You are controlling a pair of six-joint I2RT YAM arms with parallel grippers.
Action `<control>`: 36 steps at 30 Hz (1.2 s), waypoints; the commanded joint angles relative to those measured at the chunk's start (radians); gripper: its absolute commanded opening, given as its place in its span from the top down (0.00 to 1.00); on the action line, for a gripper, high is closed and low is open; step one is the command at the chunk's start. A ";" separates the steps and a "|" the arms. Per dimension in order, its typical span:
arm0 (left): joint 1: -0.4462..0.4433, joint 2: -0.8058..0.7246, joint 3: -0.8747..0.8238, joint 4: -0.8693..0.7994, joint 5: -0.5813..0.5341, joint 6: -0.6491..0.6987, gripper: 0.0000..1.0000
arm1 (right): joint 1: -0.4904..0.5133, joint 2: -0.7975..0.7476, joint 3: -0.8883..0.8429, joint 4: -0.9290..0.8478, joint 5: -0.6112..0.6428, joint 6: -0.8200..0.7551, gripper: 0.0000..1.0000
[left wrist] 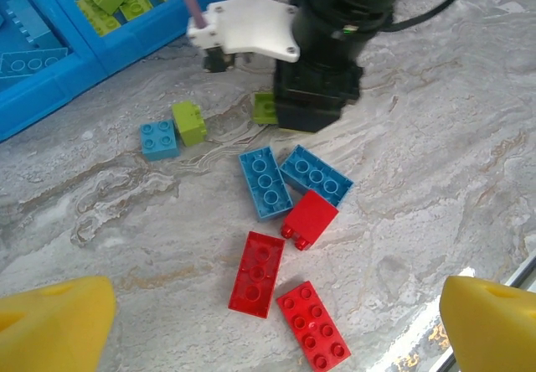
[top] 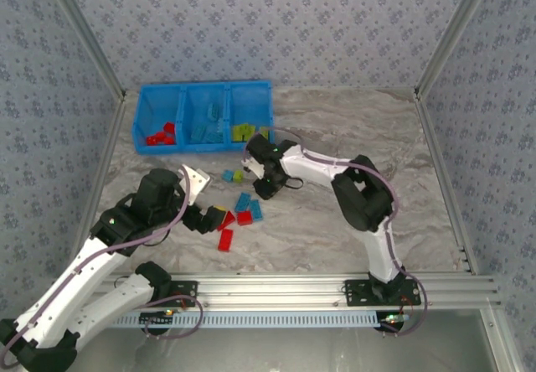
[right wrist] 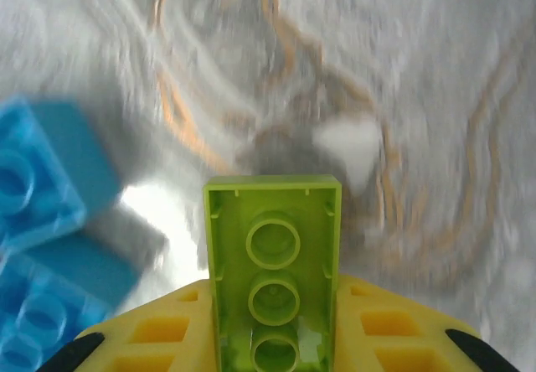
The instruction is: Sort the legos into containers by color
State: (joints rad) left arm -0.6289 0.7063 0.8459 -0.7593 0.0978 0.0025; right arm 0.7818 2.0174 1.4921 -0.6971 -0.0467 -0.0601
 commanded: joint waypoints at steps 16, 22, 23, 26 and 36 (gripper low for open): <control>0.057 -0.024 -0.018 0.029 0.038 -0.008 0.01 | 0.059 -0.087 0.222 0.212 0.508 0.343 0.78; 0.069 -0.027 -0.023 0.032 0.041 -0.010 0.01 | -0.009 0.292 0.718 0.034 0.586 0.322 0.76; 0.070 -0.027 -0.024 0.033 0.040 -0.010 0.01 | -0.016 0.332 0.777 0.018 0.586 0.315 0.75; 0.073 -0.027 -0.025 0.037 0.042 -0.010 0.01 | -0.039 0.427 0.918 0.003 0.554 0.287 0.64; 0.096 -0.008 -0.032 0.044 0.046 -0.011 0.01 | -0.032 0.316 0.939 -0.082 0.465 0.259 0.45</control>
State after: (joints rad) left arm -0.5426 0.6952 0.8139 -0.7372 0.1246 -0.0006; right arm 0.7315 2.4462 2.4348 -0.7200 0.4477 0.2161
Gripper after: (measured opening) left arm 0.993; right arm 0.553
